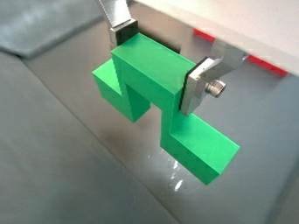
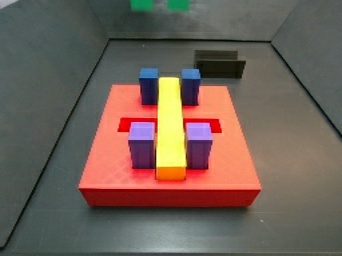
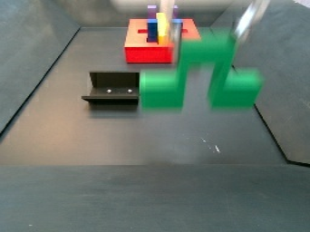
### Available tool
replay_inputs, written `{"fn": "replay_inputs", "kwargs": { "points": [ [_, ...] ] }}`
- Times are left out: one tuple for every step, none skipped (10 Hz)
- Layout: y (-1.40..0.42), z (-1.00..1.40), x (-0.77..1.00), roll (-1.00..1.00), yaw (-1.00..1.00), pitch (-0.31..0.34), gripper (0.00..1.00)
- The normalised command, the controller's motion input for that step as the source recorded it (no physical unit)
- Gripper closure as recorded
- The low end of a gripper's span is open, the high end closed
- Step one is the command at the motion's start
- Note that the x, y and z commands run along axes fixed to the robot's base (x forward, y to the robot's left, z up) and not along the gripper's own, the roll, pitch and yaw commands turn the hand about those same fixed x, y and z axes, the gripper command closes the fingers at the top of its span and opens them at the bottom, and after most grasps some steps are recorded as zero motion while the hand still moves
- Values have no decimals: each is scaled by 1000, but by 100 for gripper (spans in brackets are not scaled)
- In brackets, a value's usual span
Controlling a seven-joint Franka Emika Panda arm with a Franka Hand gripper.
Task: Pick up the green object. Move up. Move to above the board. Insert the green object.
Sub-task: Move to above the board.
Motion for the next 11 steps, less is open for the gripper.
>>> {"fn": "replay_inputs", "kwargs": {
  "points": [
    [-3, 1400, 8, 11, 6, 39, 100],
    [11, 964, 44, -11, 1, 91, 100],
    [2, 627, 32, -2, -2, 97, 100],
    [-1, 424, 27, 4, 0, 80, 100],
    [1, 176, 11, 3, 7, 50, 100],
    [-1400, 135, 61, -142, -84, 164, 100],
    [-1400, 124, 60, -122, -74, 142, 100],
    [-1400, 126, 54, -39, -28, 84, 100],
    [-1400, 121, 50, -59, -26, 26, 100],
    [-1400, 126, 54, -22, -7, 25, 100],
    [-1400, 128, 53, -7, 11, 28, 100]
  ]
}}
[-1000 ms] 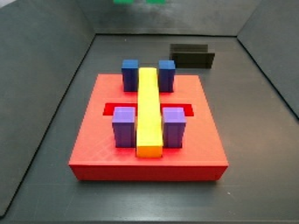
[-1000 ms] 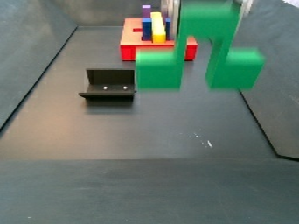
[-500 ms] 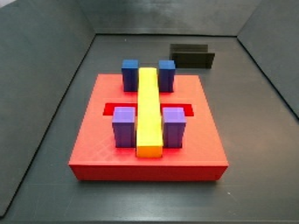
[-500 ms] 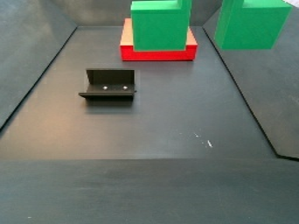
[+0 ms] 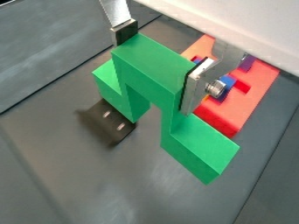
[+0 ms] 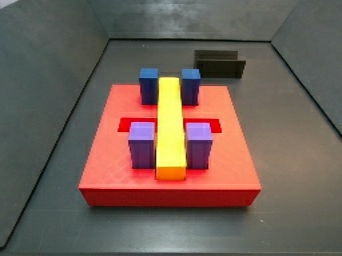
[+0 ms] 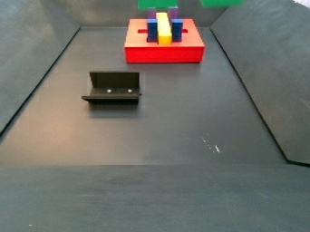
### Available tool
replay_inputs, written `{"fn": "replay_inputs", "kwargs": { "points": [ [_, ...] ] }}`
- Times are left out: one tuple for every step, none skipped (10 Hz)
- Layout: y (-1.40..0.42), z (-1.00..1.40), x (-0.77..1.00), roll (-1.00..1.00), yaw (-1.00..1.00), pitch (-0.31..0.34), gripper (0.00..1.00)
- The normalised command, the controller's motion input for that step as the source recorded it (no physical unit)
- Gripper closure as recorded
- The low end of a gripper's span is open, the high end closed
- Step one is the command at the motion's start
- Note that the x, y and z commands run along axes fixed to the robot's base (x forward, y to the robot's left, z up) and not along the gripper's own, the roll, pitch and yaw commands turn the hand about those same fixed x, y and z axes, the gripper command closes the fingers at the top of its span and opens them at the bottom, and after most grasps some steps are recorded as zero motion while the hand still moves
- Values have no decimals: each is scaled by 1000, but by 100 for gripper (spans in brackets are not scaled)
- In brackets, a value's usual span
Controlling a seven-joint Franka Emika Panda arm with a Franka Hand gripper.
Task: Pick up the green object. Move up. Move to above the board. Insert the green object.
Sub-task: Move to above the board.
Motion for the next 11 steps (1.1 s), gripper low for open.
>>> {"fn": "replay_inputs", "kwargs": {
  "points": [
    [-1400, 129, 52, -26, 6, 23, 100],
    [-1400, 137, 52, 1, 5, 16, 100],
    [-1400, 141, 54, 5, 10, 22, 100],
    [-1400, 154, 61, -18, 7, 45, 100],
    [-1400, 158, 68, -5, 7, 65, 100],
    [-1400, 163, 98, 4, 7, 98, 100],
    [-1400, 167, 125, -6, 8, 119, 100],
    [-779, 106, 122, 11, 2, 155, 100],
    [-555, 83, 115, 16, 9, 156, 100],
    [-334, 56, 94, 22, 9, 136, 100],
    [-185, 41, 62, 35, 11, 100, 100]
  ]
}}
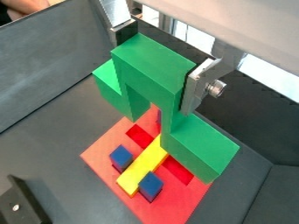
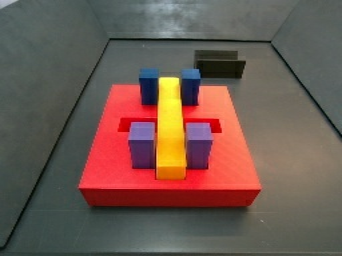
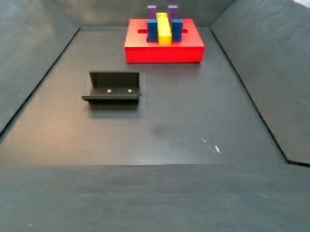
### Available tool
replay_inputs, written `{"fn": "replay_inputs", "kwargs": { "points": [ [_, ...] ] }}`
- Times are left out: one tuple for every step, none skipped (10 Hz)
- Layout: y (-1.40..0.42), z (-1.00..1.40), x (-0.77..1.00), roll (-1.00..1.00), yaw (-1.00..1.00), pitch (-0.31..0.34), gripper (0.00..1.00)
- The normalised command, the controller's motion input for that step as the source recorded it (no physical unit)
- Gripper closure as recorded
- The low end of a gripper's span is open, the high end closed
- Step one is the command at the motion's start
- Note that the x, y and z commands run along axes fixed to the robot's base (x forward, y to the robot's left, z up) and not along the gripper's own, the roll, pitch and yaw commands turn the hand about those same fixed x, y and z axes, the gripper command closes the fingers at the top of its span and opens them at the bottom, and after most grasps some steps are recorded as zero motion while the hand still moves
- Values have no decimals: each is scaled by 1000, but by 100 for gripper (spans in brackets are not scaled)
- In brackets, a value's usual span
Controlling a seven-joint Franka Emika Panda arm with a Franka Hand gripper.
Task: Pick up the green object. Move up. Move to above the board. Insert the green object.
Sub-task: Insert the green object.
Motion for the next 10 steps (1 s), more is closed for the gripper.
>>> {"fn": "replay_inputs", "kwargs": {
  "points": [
    [-283, -406, 11, 41, 9, -94, 100],
    [-283, -394, 17, 53, 0, -84, 100],
    [-354, -440, 23, 137, 26, -70, 100],
    [-354, -463, 154, 230, 86, -36, 100],
    [-334, -449, 211, 276, 57, -16, 100],
    [-263, -569, 174, 226, 80, -39, 100],
    [-157, -597, 169, 180, 129, -84, 100],
    [-129, -549, 157, 151, 143, -100, 100],
    [-103, -543, 106, 90, 149, -107, 100],
    [-89, -557, 14, 39, 131, -129, 100]
  ]
}}
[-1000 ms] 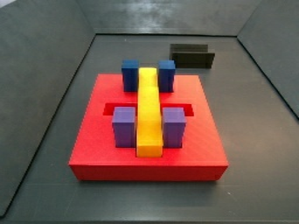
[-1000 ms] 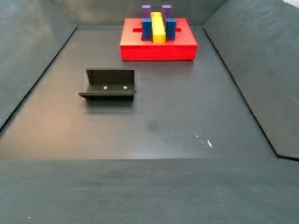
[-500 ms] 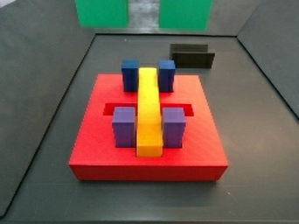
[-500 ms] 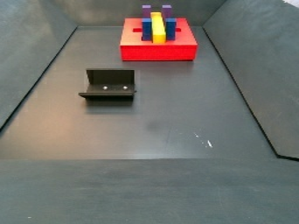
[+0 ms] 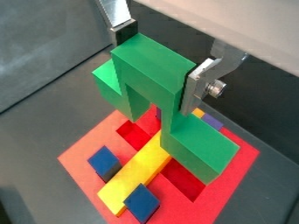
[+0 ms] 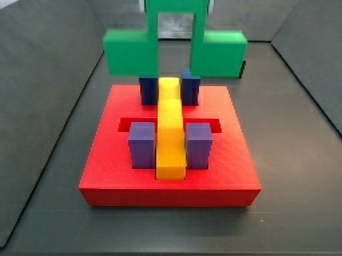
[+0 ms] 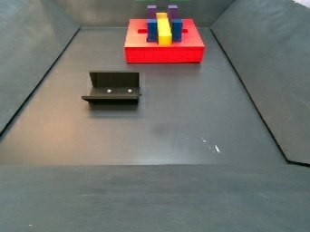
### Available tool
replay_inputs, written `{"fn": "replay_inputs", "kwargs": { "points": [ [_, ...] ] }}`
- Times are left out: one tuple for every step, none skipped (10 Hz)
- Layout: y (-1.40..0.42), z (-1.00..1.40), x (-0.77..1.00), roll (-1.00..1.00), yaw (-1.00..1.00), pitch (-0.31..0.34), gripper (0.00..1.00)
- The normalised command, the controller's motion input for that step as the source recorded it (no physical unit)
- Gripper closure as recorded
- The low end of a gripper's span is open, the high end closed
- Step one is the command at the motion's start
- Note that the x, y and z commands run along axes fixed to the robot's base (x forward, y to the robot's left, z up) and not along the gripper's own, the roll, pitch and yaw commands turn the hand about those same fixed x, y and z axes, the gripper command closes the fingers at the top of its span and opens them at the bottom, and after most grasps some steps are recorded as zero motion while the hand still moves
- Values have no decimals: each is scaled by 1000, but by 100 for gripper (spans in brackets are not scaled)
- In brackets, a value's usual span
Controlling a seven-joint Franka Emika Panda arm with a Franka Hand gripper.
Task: Pick up the green object. Move up. Move to above the board. Insert the green object.
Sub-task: Insert the green object.
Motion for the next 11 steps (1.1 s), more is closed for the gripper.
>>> {"fn": "replay_inputs", "kwargs": {
  "points": [
    [-103, -543, 6, 39, 109, -123, 100],
    [-100, -514, 29, 51, 97, -116, 100],
    [-89, -486, 74, 54, 94, -107, 100],
    [-43, -420, 109, 37, 100, -103, 100],
    [0, -331, 131, 0, 129, -116, 100],
    [0, -323, 69, 0, 140, -117, 100],
    [71, -277, -23, 0, 126, -87, 100],
    [160, -189, -231, -9, 9, -73, 100],
    [140, -206, -191, -34, 23, -117, 100],
    [66, -246, -151, -7, 29, -106, 100],
    [0, -346, -163, 0, 34, -113, 100]
  ]
}}
